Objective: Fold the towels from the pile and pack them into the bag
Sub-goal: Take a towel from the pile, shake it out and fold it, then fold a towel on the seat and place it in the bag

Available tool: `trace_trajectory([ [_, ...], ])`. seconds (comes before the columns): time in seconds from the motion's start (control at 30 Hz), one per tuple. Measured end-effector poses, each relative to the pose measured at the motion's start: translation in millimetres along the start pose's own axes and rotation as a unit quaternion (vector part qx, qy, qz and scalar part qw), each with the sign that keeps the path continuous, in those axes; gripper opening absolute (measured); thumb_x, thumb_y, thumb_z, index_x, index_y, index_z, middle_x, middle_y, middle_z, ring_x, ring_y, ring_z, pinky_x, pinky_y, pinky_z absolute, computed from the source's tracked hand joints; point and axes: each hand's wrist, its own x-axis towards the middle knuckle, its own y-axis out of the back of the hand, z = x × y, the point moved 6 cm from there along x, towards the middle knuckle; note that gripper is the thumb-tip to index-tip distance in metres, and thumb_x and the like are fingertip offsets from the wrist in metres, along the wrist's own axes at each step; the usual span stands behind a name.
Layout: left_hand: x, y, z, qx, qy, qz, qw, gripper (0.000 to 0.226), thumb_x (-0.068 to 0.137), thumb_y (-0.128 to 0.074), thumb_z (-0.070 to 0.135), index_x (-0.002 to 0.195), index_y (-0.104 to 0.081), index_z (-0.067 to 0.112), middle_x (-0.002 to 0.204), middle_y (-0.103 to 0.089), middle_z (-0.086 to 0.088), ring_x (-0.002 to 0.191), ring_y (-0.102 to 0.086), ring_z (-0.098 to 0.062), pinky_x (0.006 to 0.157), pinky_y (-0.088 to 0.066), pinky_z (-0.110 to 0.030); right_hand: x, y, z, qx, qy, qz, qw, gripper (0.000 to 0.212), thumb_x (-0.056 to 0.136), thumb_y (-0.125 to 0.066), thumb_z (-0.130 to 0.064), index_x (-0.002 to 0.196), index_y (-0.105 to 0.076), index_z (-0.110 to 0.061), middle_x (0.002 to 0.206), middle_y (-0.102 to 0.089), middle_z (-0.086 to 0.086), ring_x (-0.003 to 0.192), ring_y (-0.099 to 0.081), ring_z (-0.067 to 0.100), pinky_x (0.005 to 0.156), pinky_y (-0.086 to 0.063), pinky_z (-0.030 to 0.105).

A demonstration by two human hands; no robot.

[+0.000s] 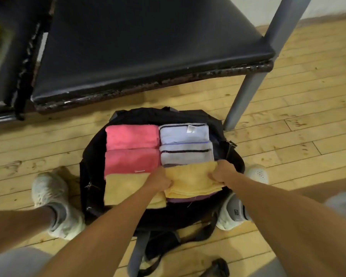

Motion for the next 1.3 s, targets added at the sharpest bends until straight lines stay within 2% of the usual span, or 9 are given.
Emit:
trace_trajectory([
  [0.1,2.9,1.5,5.3,0.004,-0.011,0.013,1.0,0.055,0.086,-0.067,0.017,0.135,-0.044,0.007,0.131,-0.055,-0.011,0.11,-0.057,-0.027,0.082,-0.048,-0.028,0.8,1.1,-5.3,-0.05,0.018,0.017,0.998,0.049,0.092,-0.065,-0.025,0.13,-0.047,-0.001,0.126,-0.056,0.016,0.115,-0.056,0.031,0.083,-0.046,0.032],
  [0.17,0.6,6.1,6.6,0.024,0.002,-0.016,1.0,0.06,0.085,-0.07,0.023,0.135,-0.04,0.01,0.126,-0.057,-0.01,0.093,-0.061,-0.023,0.066,-0.052,-0.028,-1.8,9.4,-8.1,-0.07,0.019,0.017,0.997,0.042,0.088,-0.07,-0.025,0.118,-0.051,-0.003,0.116,-0.056,0.015,0.107,-0.061,0.032,0.081,-0.051,0.034],
  [0.3,-12.7,32.2,14.1,0.017,0.006,-0.065,0.998,0.033,0.089,-0.06,0.003,0.12,-0.052,0.008,0.107,-0.066,-0.014,0.079,-0.071,-0.028,0.065,-0.06,-0.034,-17.5,40.2,-20.9,-0.115,0.061,0.052,0.99,0.032,0.086,-0.065,-0.011,0.071,-0.037,-0.011,0.076,-0.044,0.004,0.075,-0.053,0.025,0.063,-0.047,0.033],
  [0.47,-46.4,106.5,31.5,-0.004,-0.016,-0.043,0.999,0.021,0.092,-0.052,-0.004,0.104,-0.065,0.008,0.09,-0.068,-0.012,0.086,-0.07,-0.027,0.074,-0.06,-0.034,-67.3,82.2,-82.5,-0.161,0.147,0.051,0.975,0.028,0.092,-0.057,-0.018,0.067,-0.049,-0.006,0.07,-0.051,0.004,0.054,-0.046,0.014,0.051,-0.046,0.031],
  [0.6,-92.7,190.6,46.7,-0.027,-0.088,0.056,0.994,0.019,0.093,-0.053,0.003,0.102,-0.066,0.014,0.086,-0.069,-0.007,0.077,-0.069,-0.02,0.062,-0.055,-0.026,-110.6,108.0,-148.8,-0.052,0.256,0.004,0.965,0.016,0.092,-0.057,-0.009,0.099,-0.07,-0.005,0.092,-0.069,0.011,0.085,-0.07,0.026,0.074,-0.057,0.033],
  [0.73,-133.0,258.8,42.3,-0.06,-0.121,0.117,0.984,0.016,0.097,-0.05,0.011,0.106,-0.063,0.013,0.096,-0.071,-0.009,0.085,-0.071,-0.024,0.069,-0.054,-0.028,-159.7,130.6,-227.0,0.012,0.366,0.037,0.93,0.012,0.091,-0.059,-0.005,0.087,-0.069,-0.011,0.091,-0.071,0.009,0.072,-0.07,0.017,0.062,-0.058,0.024],
  [0.9,-170.3,343.5,9.2,-0.099,-0.137,0.231,0.958,0.014,0.095,-0.048,0.009,0.101,-0.061,0.012,0.091,-0.07,-0.009,0.077,-0.067,-0.02,0.069,-0.053,-0.027,-206.1,138.5,-325.0,0.079,0.457,0.06,0.884,0.013,0.092,-0.061,-0.007,0.085,-0.068,-0.016,0.082,-0.07,0.003,0.072,-0.068,0.013,0.069,-0.059,0.027],
  [1.07,-180.8,413.6,-60.7,-0.073,-0.108,0.373,0.919,0.016,0.086,-0.054,0.001,0.091,-0.062,0.014,0.077,-0.062,0.0,0.082,-0.063,-0.026,0.064,-0.042,-0.024,-218.7,119.2,-411.7,0.127,0.512,0.063,0.847,0.012,0.093,-0.06,-0.007,0.096,-0.07,-0.011,0.086,-0.07,0.003,0.085,-0.068,0.016,0.07,-0.059,0.027],
  [1.3,-182.9,445.3,-175.6,0.08,0.046,0.545,0.833,0.035,0.095,-0.054,0.031,0.12,-0.059,0.006,0.119,-0.055,-0.018,0.108,-0.054,-0.036,0.088,-0.045,-0.042,-210.8,66.0,-490.5,0.196,0.532,0.03,0.823,0.015,0.09,-0.061,-0.008,0.09,-0.069,-0.021,0.081,-0.07,0.003,0.079,-0.067,0.013,0.065,-0.056,0.024],
])
